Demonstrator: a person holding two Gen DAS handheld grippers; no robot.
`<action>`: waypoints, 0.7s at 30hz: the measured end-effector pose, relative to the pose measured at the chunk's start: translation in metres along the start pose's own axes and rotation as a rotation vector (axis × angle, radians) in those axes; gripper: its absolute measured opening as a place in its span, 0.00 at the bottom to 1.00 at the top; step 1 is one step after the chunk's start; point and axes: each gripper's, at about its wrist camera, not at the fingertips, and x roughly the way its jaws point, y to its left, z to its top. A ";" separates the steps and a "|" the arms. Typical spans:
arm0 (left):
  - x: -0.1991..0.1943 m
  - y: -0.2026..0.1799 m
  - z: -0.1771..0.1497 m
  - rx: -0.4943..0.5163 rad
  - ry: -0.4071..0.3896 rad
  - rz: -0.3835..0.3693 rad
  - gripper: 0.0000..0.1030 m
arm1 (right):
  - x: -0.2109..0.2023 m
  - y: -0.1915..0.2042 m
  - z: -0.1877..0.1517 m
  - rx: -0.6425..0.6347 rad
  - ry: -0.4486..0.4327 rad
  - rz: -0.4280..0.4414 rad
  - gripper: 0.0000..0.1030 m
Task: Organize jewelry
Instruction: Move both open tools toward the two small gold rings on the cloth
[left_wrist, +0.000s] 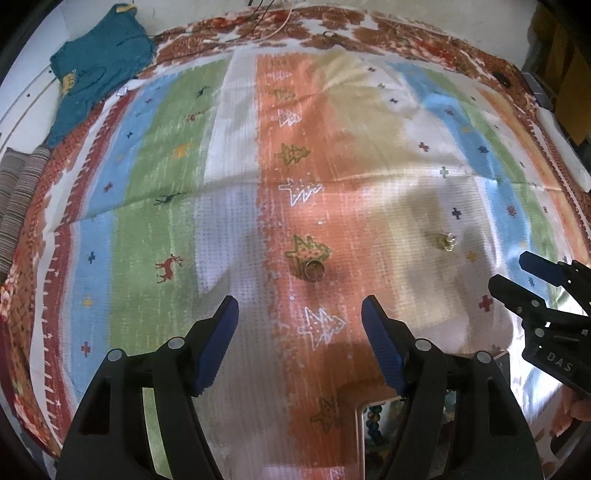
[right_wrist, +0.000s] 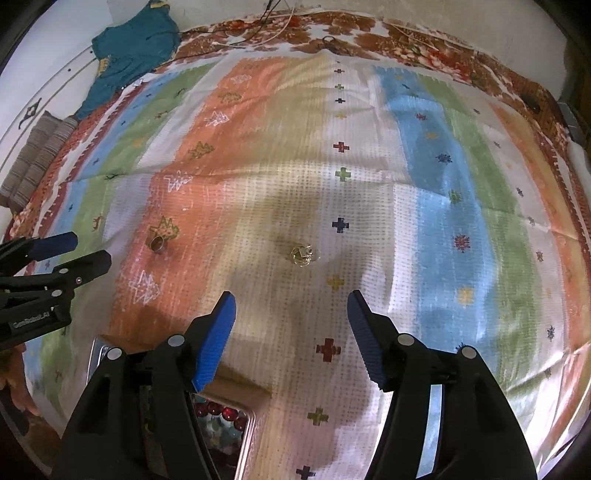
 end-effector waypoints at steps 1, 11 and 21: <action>0.002 0.000 0.001 0.002 0.002 -0.005 0.67 | 0.002 0.001 0.001 -0.002 0.004 0.004 0.61; 0.022 -0.005 0.014 0.023 0.026 -0.018 0.67 | 0.027 -0.002 0.012 -0.002 0.039 -0.017 0.61; 0.051 -0.002 0.023 0.021 0.075 -0.022 0.60 | 0.056 -0.009 0.025 0.005 0.073 -0.034 0.61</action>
